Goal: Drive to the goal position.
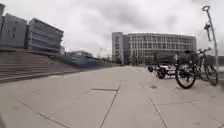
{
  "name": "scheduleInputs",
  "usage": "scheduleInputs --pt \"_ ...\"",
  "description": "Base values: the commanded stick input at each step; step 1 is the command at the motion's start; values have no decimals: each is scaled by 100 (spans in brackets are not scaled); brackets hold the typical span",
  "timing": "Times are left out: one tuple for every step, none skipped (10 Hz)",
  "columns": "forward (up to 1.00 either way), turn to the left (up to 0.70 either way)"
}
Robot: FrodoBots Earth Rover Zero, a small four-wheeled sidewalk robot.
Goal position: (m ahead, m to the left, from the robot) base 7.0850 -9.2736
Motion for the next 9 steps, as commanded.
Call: scheduleInputs --pt "70 0" --pt "70 0" --pt "70 0" --pt "70 0" --pt "70 0" --pt "70 0" --pt "70 0" --pt "70 0" --pt "70 0"
